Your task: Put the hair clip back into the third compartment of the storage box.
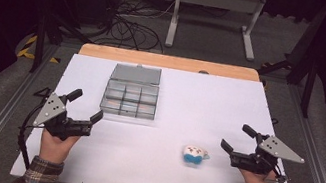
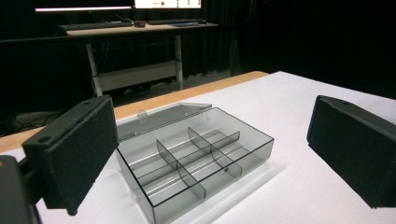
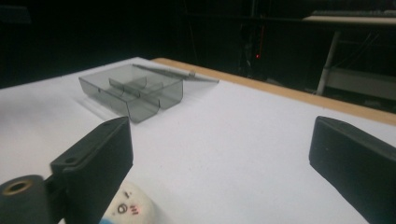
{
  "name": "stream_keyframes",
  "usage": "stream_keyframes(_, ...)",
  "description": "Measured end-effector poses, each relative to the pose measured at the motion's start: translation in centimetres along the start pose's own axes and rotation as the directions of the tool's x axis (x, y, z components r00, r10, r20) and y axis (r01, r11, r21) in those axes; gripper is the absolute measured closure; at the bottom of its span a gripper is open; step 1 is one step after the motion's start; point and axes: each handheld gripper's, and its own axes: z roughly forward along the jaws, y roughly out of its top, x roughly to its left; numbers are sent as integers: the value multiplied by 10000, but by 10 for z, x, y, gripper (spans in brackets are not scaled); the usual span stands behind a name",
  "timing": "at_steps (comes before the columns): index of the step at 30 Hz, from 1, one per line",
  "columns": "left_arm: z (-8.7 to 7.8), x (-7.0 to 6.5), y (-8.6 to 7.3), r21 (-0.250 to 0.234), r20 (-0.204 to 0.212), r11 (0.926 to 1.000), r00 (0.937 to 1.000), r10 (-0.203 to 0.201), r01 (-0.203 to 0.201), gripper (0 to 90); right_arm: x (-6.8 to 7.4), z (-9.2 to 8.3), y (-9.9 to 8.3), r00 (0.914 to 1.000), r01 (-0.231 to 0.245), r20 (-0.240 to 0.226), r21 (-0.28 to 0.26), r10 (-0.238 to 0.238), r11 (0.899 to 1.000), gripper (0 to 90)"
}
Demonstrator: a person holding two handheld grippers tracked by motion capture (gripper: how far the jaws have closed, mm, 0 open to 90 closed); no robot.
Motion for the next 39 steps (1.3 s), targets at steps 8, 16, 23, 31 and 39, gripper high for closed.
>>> stream_keyframes(8,4,-2,-2,301,119,9994,9998,136,-140,28,2,13,-6,9976,219,-679,1155,-141,9931,149)
stream_keyframes(16,5,-2,-4,434,96,9989,9998,193,-197,31,11,27,-8,9919,615,-1215,1967,-380,9785,102)
stream_keyframes(23,6,-1,-4,597,180,9978,9995,271,-281,33,17,36,-13,9824,925,-1814,2663,-443,9594,112)
stream_keyframes(31,11,-6,-6,779,415,9962,9985,363,-394,35,23,45,-18,9678,1369,-2456,3287,-554,9345,128)
stream_keyframes(39,15,-11,-7,925,595,9944,9972,460,-514,37,30,55,-25,9500,1840,-3063,3915,-608,9016,134)
